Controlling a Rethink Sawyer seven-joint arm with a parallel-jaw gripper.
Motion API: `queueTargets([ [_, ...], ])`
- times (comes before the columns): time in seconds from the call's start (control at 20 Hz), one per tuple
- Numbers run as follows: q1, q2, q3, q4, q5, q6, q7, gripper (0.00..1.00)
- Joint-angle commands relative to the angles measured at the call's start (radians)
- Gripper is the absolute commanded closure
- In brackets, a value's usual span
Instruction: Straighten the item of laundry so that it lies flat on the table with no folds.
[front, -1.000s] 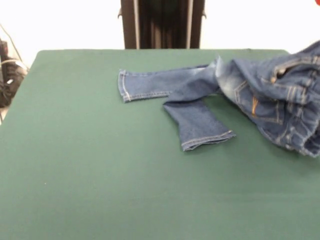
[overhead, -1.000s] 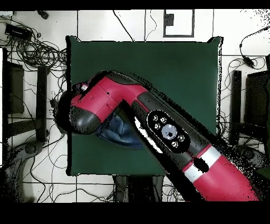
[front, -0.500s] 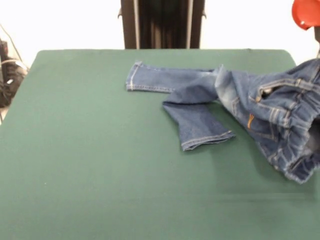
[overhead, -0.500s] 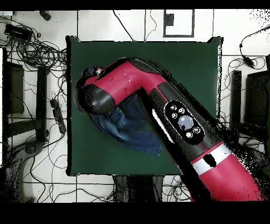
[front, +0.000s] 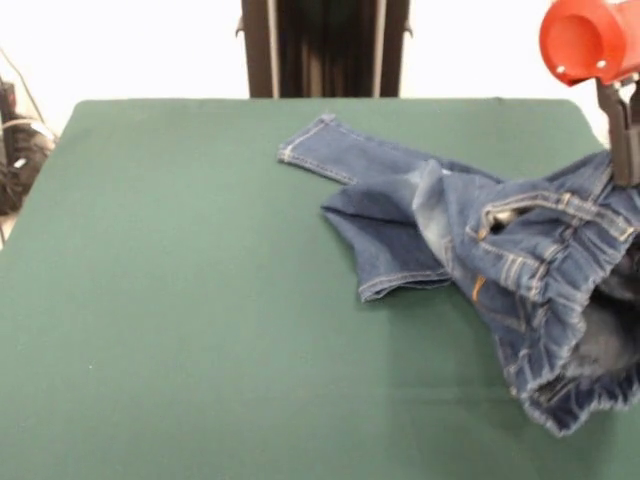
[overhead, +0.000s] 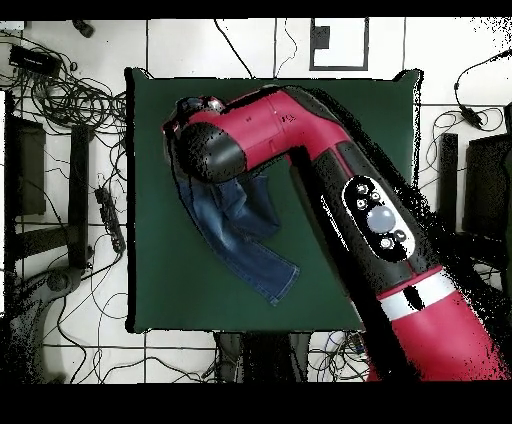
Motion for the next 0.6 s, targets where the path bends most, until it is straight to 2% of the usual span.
queueTargets([
  [0.05, 0.023, 0.007, -0.098, -0.116, 0.043, 0.112, -0.004, 1.00],
  [0.6, 0.039, 0.017, -0.171, -0.045, 0.011, 0.063, 0.012, 1.00],
])
